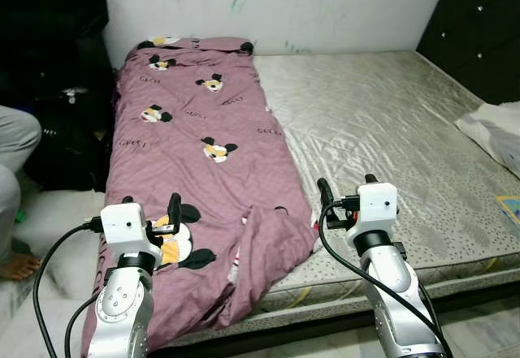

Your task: Clean up the room

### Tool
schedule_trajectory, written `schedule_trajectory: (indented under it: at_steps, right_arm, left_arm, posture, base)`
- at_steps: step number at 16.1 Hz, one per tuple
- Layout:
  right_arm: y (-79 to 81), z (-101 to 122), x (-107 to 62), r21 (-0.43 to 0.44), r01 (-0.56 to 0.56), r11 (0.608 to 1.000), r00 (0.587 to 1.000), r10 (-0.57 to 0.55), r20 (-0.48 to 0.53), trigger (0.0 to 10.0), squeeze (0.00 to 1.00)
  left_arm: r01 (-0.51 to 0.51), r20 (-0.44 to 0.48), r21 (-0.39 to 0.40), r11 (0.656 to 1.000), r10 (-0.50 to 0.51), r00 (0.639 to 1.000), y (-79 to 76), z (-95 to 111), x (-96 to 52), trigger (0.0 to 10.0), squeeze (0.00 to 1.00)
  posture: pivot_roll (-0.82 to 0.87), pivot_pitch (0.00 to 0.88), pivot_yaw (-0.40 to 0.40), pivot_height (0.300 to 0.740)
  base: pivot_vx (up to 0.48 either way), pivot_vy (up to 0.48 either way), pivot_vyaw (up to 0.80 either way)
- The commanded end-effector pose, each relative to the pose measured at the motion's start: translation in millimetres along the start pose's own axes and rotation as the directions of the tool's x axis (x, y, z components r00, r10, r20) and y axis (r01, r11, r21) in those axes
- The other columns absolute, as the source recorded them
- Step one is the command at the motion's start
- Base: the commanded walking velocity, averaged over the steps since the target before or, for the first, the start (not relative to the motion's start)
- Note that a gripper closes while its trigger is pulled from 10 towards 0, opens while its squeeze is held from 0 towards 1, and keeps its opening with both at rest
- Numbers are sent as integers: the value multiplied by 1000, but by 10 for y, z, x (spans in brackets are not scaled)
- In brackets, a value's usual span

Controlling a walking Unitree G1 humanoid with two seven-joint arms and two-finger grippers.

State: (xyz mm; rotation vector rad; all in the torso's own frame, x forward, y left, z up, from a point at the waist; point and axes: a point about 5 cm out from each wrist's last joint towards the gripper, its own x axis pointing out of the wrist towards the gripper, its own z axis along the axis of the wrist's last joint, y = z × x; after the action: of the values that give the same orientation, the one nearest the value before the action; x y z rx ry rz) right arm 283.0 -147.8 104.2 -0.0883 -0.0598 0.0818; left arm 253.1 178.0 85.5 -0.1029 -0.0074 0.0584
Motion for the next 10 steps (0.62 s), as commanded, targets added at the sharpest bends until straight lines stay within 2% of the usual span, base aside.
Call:
schedule_trajectory:
  at_steps: [1,4,6,9,10]
  right_arm:
    - [-51,-8,6,-5,21,1000,1000,-21,-3,10000,0]
    - [-46,-13,17,-6,16,1000,1000,-16,-5,10000,0]
    - [-45,-17,21,-6,17,1000,1000,-17,-6,10000,0]
    - [-44,-22,25,-6,15,1000,1000,-15,-8,10000,0]
    - [-45,-22,27,-7,15,1000,1000,-15,-8,10000,0]
  left_arm:
    - [16,16,1,1000,-16,1000,-24,27,12,10000,0]
    - [18,14,4,1000,-18,1000,-34,30,22,10000,0]
    - [-21,-6,8,1000,22,1000,-15,0,34,10000,0]
    - [-6,1,-4,1000,6,1000,-21,8,43,10000,0]
    - [-4,1,-3,1000,4,1000,-27,9,43,10000,0]
  posture:
    - [-35,0,-30,740]
    - [-33,0,-29,740]
    - [-30,0,-29,740]
    - [-30,0,-29,740]
    - [-30,0,-29,740]
  base:
    - [274,0,0]
    - [275,0,0]
    - [0,0,0]
    - [0,0,0]
    - [0,420,0]
